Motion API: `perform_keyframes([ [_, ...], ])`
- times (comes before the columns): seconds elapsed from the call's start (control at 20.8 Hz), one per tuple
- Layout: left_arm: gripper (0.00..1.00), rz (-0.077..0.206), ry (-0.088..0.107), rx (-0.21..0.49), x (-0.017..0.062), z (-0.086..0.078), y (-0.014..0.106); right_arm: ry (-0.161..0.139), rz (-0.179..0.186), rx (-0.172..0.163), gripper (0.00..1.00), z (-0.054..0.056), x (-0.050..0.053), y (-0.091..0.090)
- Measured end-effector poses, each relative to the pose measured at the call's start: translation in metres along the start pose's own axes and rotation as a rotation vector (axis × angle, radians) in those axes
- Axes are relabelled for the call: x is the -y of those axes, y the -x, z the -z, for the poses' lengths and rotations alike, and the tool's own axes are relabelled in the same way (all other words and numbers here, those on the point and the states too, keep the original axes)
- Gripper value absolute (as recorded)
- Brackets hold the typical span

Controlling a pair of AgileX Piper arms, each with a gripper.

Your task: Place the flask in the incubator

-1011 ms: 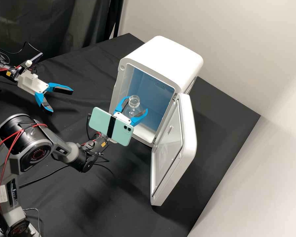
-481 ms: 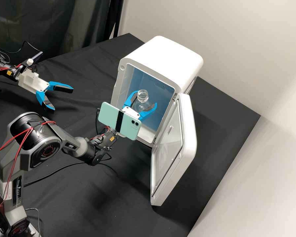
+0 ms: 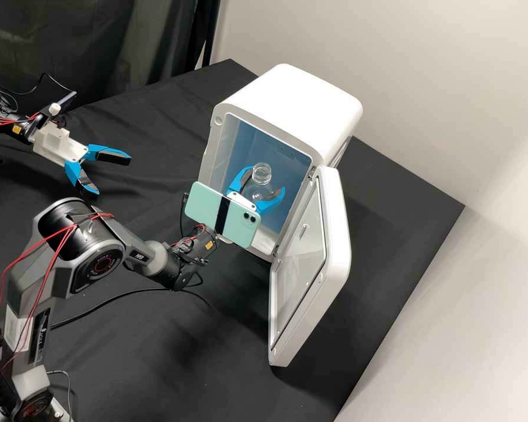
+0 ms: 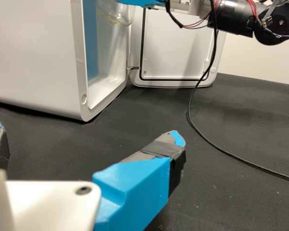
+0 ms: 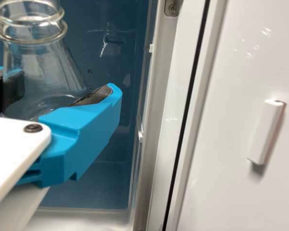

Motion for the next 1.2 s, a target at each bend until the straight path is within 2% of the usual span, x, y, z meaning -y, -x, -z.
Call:
perform_keyframes([
  [0.24, 1.00, -0.012, -0.005, 0.004, -0.0021, -0.001, 0.001, 0.011, 0.006, -0.001, 0.00, 0.001, 0.000, -0.016],
  [0.39, 1.00, -0.008, -0.009, 0.013, -0.0018, -0.002, 0.001, 0.013, 0.020, 0.015, 0.00, -0.002, 0.002, -0.024],
  [0.48, 1.00, 0.000, -0.016, 0.027, -0.0010, -0.003, 0.001, 0.014, 0.025, 0.018, 0.00, 0.001, 0.002, -0.029],
  [0.72, 1.00, 0.000, -0.016, 0.026, -0.0011, -0.003, 0.001, 0.014, 0.026, -0.004, 0.00, 0.007, 0.004, -0.045],
  [1.01, 1.00, -0.002, -0.015, 0.021, -0.0014, -0.002, 0.001, 0.010, 0.040, 0.018, 0.00, 0.010, 0.006, -0.064],
  [1.2, 1.00, -0.002, -0.015, 0.021, -0.0014, -0.002, 0.001, 0.001, 0.055, 0.024, 0.00, 0.012, 0.013, -0.075],
])
